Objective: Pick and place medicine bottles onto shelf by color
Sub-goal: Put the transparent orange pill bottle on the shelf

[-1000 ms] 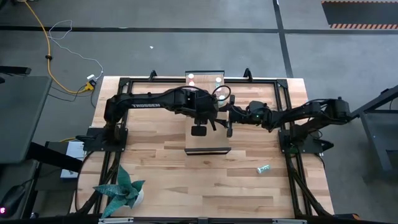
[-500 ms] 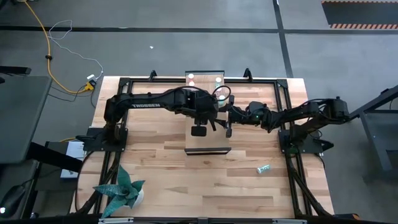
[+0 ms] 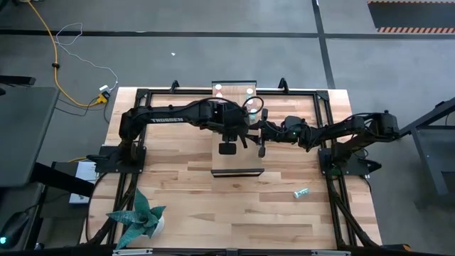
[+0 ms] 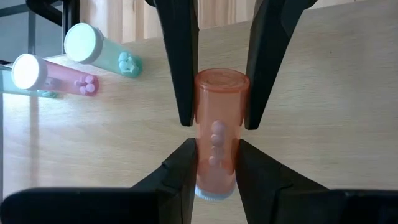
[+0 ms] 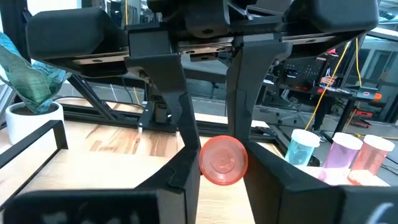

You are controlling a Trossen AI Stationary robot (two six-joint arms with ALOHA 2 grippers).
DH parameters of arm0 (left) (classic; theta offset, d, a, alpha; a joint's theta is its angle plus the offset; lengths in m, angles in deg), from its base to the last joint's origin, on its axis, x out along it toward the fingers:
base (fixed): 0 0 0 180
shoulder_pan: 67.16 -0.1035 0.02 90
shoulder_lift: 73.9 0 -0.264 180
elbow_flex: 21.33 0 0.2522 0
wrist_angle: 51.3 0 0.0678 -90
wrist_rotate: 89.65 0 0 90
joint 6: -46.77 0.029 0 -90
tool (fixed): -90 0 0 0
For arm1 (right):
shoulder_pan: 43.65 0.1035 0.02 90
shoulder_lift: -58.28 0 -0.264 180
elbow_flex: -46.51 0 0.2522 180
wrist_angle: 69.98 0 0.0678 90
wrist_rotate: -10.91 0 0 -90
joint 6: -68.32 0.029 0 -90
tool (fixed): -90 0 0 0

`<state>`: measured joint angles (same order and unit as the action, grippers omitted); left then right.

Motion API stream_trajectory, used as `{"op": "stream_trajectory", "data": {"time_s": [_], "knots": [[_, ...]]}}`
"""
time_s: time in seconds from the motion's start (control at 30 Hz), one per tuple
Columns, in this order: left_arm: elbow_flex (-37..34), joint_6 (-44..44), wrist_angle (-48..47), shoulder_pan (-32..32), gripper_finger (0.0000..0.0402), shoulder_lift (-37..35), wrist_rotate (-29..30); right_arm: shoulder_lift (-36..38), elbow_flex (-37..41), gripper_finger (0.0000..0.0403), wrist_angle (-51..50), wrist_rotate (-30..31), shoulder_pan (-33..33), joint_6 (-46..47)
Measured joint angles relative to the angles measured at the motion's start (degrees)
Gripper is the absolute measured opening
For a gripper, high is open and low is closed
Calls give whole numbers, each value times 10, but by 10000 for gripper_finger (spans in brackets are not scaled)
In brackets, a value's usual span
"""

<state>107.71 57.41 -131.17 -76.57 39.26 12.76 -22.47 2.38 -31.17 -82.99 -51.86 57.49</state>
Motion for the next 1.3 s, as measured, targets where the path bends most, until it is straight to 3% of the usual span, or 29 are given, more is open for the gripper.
{"op": "stream_trajectory", "data": {"time_s": [0.3, 0.7, 0.97, 1.13, 1.3], "knots": [[0, 0, 0, 0, 95, 0, 2, 1, 0, 90, -2, -1, 0, -2], [-1, -6, -13, 0, 188, -2, 6, 5, 1, 90, -31, 6, -2, -20], [-6, -55, -48, -18, 206, -44, 9, 50, 1, 90, -101, 7, -4, -33], [-87, -78, 34, -32, 203, -116, -12, 83, 26, 90, -113, 25, -4, -38], [-266, -85, 229, -32, 202, -225, -20, 127, 71, 90, -47, 37, -5, -31]]}}
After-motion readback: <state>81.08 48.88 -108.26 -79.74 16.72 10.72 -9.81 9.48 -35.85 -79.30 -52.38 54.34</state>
